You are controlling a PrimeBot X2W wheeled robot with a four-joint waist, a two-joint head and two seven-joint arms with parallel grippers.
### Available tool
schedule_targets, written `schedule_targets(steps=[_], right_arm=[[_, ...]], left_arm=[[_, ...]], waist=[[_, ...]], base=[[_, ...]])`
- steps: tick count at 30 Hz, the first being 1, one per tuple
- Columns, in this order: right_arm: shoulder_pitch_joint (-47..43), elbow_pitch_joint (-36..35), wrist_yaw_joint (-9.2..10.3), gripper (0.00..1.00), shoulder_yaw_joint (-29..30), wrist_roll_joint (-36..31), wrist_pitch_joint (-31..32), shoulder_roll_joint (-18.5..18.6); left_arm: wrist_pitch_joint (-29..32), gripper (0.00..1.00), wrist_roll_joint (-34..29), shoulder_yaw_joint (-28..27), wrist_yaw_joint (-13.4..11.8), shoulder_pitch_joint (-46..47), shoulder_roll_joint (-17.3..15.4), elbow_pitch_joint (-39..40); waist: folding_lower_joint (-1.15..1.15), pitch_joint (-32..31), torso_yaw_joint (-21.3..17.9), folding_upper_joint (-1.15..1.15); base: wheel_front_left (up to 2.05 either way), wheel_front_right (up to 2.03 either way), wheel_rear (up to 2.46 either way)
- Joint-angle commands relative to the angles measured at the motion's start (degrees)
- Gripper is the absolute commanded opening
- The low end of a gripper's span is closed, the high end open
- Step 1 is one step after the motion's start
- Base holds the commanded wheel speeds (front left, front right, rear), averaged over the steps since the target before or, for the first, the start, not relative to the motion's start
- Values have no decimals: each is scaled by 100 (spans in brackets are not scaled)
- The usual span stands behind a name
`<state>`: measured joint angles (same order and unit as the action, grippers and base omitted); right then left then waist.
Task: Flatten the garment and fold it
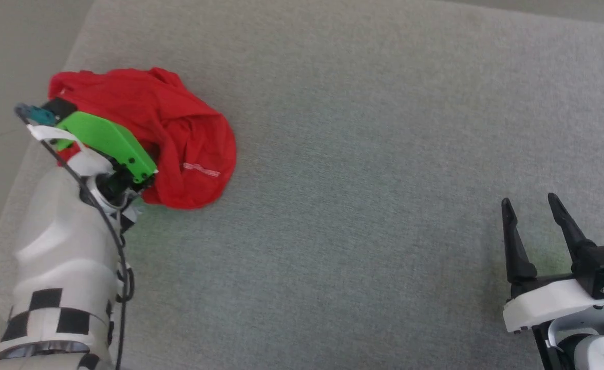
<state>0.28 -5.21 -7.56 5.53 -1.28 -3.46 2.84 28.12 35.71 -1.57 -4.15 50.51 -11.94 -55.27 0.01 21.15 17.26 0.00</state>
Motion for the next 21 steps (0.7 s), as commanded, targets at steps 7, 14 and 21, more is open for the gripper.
schedule_targets(steps=[7,14,21], right_arm=[[-12,-165,8,100,-36,-31,101,4],[1,-95,8,100,-53,-36,108,4],[51,259,8,100,-218,200,-72,4]], left_arm=[[-163,100,52,88,275,-69,210,-405],[-1207,0,112,-26,605,152,159,-387],[-2521,0,-201,174,984,708,-193,10]], waist=[[-1,375,-135,0],[-1,174,10,0],[-1,-369,40,0]], base=[[0,0,0],[0,0,0],[0,0,0]])
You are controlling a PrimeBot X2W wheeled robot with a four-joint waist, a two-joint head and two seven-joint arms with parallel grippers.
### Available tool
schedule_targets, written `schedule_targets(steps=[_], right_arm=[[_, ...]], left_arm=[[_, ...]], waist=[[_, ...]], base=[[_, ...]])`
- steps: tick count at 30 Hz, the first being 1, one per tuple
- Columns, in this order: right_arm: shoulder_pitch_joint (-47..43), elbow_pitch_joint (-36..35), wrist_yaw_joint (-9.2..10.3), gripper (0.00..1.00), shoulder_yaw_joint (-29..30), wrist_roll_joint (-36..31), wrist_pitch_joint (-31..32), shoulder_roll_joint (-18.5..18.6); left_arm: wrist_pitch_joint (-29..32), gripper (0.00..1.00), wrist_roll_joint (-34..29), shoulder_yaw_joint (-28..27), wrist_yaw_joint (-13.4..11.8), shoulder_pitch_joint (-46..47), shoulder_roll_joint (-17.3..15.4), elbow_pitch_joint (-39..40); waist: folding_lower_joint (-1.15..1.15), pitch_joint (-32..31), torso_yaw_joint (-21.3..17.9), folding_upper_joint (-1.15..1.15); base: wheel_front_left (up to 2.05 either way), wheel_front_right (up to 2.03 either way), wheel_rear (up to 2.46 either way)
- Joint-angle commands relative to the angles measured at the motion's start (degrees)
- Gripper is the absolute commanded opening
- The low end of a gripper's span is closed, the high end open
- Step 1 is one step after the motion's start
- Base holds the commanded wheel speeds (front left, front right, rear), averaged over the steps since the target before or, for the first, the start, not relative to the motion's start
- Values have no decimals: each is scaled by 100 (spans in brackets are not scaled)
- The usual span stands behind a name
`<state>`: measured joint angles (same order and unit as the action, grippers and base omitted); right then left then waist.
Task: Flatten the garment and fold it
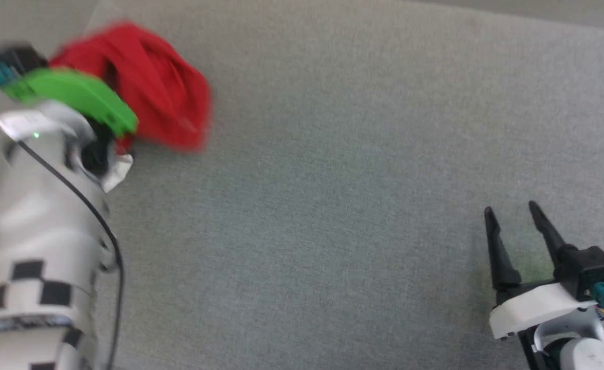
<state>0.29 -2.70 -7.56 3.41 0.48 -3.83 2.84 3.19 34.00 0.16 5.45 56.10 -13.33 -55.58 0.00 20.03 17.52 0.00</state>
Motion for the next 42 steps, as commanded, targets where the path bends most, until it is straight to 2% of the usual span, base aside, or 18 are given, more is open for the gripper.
schedule_targets(steps=[1,6,10,19,25,31,37,42], right_arm=[[41,91,8,100,-42,91,-79,4],[-26,468,8,100,-143,355,-323,4],[-70,785,8,100,-174,564,-557,4],[-48,1232,8,100,-167,747,-832,4],[-50,1318,8,100,-21,776,-902,4],[-129,1367,8,100,265,723,-952,4],[-205,1346,8,100,358,720,-962,4],[-225,1366,8,100,301,776,-969,4]], left_arm=[[-117,0,-83,59,60,270,-131,116],[-297,0,-234,366,170,849,-410,624],[-176,0,-217,727,198,1360,-540,1245],[417,0,796,1518,202,1756,-177,2461],[860,0,1233,2049,202,1209,179,2758],[981,0,1162,2798,203,198,395,2740],[1191,0,923,3618,202,-956,586,2101],[1582,0,1031,4060,199,-1761,787,1435]], waist=[[0,-363,-13,0],[0,-808,-212,0],[0,-1167,-497,0],[0,-1635,-1332,0],[0,-1628,-1780,0],[0,-1593,-1959,0],[0,-1571,-2010,0],[0,-1573,-2006,0]], base=[[0,0,0],[0,0,0],[0,0,0],[0,0,0],[0,0,0],[0,0,0],[0,0,0],[0,0,0]])
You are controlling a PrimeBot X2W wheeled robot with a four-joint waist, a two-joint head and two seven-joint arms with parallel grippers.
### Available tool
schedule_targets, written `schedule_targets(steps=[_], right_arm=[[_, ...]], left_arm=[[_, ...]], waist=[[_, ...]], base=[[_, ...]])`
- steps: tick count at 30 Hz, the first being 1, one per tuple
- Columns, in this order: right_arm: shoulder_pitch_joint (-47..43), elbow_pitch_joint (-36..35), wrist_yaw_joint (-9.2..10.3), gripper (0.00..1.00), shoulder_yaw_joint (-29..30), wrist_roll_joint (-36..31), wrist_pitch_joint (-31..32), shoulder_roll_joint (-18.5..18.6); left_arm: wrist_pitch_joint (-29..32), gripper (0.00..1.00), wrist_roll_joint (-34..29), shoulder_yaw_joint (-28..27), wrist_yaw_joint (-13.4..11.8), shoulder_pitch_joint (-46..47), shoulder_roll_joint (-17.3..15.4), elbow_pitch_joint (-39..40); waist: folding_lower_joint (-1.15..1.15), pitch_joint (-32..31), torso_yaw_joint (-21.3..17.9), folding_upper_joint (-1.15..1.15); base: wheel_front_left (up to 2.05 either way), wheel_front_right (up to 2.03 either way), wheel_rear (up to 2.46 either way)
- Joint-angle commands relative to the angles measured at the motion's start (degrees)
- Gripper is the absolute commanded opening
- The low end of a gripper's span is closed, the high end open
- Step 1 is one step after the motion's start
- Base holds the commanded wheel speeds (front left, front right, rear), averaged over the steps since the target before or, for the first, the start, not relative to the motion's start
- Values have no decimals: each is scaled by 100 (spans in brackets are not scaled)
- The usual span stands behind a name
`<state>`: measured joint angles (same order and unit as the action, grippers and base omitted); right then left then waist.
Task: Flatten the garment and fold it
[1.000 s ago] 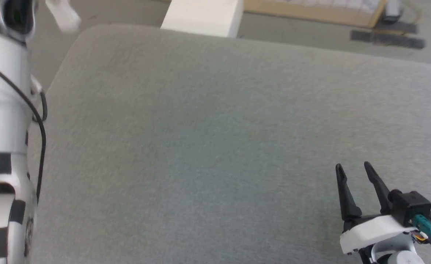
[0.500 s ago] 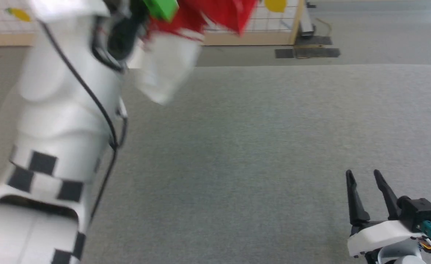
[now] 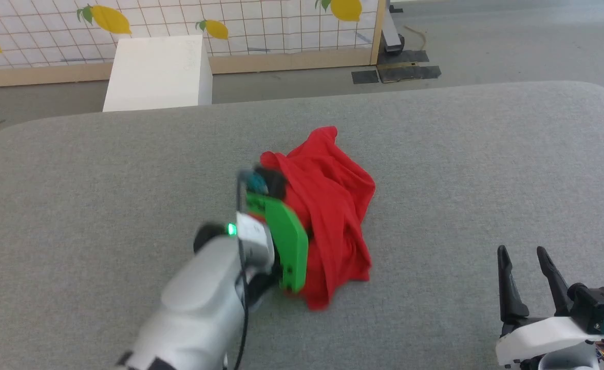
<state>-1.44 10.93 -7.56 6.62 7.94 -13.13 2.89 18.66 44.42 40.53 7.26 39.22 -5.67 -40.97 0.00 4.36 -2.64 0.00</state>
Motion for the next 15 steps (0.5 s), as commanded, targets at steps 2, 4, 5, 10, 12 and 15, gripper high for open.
schedule_targets(steps=[2,4,5,10,12,15], right_arm=[[-72,15,8,100,-46,34,-36,-2],[-89,16,8,100,-54,32,-35,-2],[-97,18,8,100,-54,29,-33,-2],[-151,-4,8,100,-9,2,-4,-2],[-172,-15,8,100,-8,-43,7,-2],[-198,-27,8,100,-18,-80,55,-2]], left_arm=[[336,0,114,130,13,-295,86,-242],[542,0,273,129,-24,-398,138,-343],[546,10,353,85,-29,-410,156,-330],[473,100,1022,-538,-106,-247,192,41],[322,100,1308,-923,-134,-130,130,289],[-79,100,1617,-1515,-172,9,-78,715]], waist=[[0,-36,39,0],[0,-64,82,0],[0,-86,103,0],[0,-221,258,0],[0,-301,318,0],[0,-418,386,0]], base=[[0,0,0],[0,0,0],[0,0,0],[0,0,0],[0,0,0],[0,0,0]])
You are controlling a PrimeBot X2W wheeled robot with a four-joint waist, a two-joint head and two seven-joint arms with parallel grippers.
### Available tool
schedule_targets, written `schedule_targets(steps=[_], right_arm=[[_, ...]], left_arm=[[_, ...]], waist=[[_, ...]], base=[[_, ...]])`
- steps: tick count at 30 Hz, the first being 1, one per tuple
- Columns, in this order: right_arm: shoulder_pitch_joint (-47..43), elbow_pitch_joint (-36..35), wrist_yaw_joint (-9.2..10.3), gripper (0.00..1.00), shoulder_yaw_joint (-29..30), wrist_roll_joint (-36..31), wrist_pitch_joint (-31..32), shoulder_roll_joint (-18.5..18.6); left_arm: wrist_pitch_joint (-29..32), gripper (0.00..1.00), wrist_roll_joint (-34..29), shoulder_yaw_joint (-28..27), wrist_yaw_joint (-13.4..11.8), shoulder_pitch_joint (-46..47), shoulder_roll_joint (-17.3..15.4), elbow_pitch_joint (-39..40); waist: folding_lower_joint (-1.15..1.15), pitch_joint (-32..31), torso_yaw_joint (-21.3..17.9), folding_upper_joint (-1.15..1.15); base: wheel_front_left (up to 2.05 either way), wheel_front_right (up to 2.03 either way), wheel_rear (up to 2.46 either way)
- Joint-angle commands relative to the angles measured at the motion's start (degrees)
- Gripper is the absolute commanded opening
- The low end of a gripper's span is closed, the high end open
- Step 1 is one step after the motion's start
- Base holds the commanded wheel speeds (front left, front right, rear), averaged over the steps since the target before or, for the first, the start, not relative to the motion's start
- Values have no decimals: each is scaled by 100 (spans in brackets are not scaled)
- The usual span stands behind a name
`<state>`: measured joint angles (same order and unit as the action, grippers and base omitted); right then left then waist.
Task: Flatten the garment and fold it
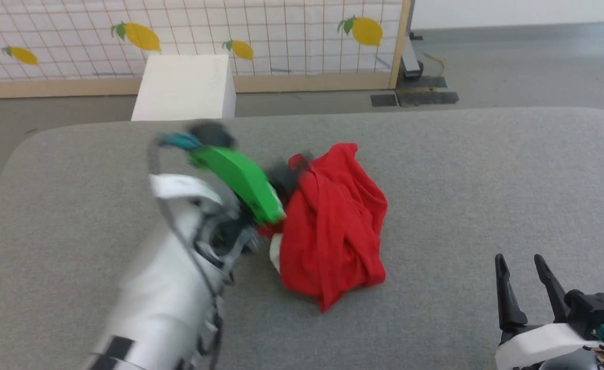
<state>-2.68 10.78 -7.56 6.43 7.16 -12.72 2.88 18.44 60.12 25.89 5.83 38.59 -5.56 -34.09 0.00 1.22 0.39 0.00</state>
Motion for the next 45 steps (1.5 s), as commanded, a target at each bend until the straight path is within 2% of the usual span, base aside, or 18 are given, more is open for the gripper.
schedule_targets(steps=[1,5,12,17,19,23,27,29,33,40,45], right_arm=[[-78,-12,8,100,0,2,18,-1],[-87,-7,8,100,-4,28,38,-1],[-90,-56,8,100,-44,57,92,-1],[-58,-58,8,100,-99,88,218,-1],[-6,-57,8,100,-124,118,326,-1],[226,-60,8,100,-210,174,729,-1],[712,-27,8,100,-417,147,1496,-1],[1094,39,8,100,-631,181,2075,-1],[1999,253,8,100,-1234,146,3177,-1],[3401,1205,8,100,-2250,168,5002,-1],[3898,1789,8,100,-2771,166,5695,-1]], left_arm=[[-195,100,67,-181,-49,89,-172,130],[-968,100,12,-701,-138,-22,-553,533],[-2776,100,-1189,-965,-525,-954,-1474,1094],[-3277,100,-1959,-918,-847,-1981,-1769,1556],[-3327,100,-2198,-1000,-952,-2346,-1757,1815],[-3340,100,-2561,-1342,-1112,-2999,-1518,2420],[-3342,100,-2844,-1587,-1088,-3423,-1237,2771],[-3342,100,-2937,-1683,-1067,-3543,-1117,2859],[-3343,100,-3051,-1833,-965,-3598,-874,2950],[-3343,100,-3249,-1960,-666,-3399,-609,2906],[-3343,100,-3291,-2071,-445,-3263,-475,2724]], waist=[[0,-138,103,0],[0,-275,186,0],[0,-367,245,0],[0,-334,265,0],[0,-278,273,0],[0,-135,257,0],[0,17,238,0],[0,98,227,0],[0,285,321,0],[0,727,643,0],[0,974,816,0]], base=[[0,0,0],[0,0,0],[0,0,0],[0,0,0],[0,0,0],[0,0,0],[0,0,0],[0,0,0],[0,0,0],[0,0,0],[0,0,0]])
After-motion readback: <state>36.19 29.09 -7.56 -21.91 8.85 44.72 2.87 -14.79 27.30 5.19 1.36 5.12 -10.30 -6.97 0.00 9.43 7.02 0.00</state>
